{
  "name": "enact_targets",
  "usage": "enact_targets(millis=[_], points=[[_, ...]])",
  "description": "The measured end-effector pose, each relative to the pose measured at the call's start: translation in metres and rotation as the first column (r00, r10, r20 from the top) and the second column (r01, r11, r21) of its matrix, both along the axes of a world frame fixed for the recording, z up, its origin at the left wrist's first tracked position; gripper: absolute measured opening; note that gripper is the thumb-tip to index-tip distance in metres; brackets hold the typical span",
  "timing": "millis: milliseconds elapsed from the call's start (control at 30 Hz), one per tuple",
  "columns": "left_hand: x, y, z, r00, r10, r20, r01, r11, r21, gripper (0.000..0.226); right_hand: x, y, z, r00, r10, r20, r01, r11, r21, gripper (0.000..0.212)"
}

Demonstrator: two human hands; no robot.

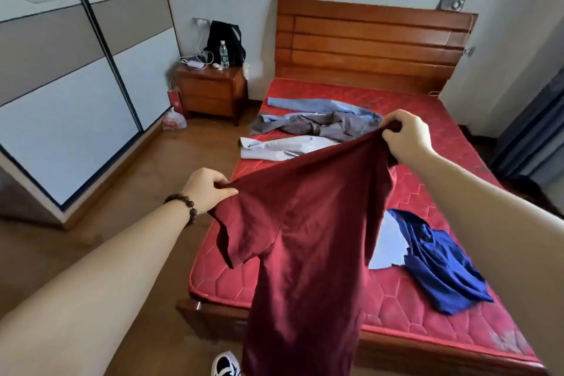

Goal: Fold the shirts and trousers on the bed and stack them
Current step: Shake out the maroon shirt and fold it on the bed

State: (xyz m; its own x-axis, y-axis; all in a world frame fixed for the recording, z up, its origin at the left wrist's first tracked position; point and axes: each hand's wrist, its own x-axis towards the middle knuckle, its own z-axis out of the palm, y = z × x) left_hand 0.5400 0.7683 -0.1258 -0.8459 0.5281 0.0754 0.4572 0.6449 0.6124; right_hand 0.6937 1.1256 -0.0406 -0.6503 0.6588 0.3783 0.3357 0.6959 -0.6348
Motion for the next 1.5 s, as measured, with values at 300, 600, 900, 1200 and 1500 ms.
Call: enact_targets(millis=[300,600,900,1200,1500], points=[[-0.143,0.027,-0.176,0.962,0.017,0.273,0.039,0.979,-0.202,0.031,-0.164,0.032,-0.184,0.961,-0.015,0.276,0.058,0.987,-0.147,0.033],[-0.235,0.083,-0.292,0.939,0.041,0.341,0.029,0.979,-0.199,0.027,-0.270,0.079,-0.295,0.932,0.021,0.362,0.042,0.985,-0.166,0.020],[-0.314,0.137,-0.405,0.961,0.179,0.213,-0.137,0.971,-0.194,0.021,-0.374,0.147,-0.419,0.947,0.127,0.295,-0.078,0.982,-0.171,0.015],[-0.349,0.178,-0.468,0.976,0.210,0.054,-0.154,0.848,-0.506,0.065,-0.431,0.169,-0.504,0.819,0.064,0.571,-0.132,0.988,0.079,0.064],[-0.353,0.270,-0.505,0.999,0.028,0.028,-0.016,0.933,-0.359,0.062,-0.450,0.138,-0.571,0.687,0.401,0.606,-0.539,0.841,0.055,0.045]])
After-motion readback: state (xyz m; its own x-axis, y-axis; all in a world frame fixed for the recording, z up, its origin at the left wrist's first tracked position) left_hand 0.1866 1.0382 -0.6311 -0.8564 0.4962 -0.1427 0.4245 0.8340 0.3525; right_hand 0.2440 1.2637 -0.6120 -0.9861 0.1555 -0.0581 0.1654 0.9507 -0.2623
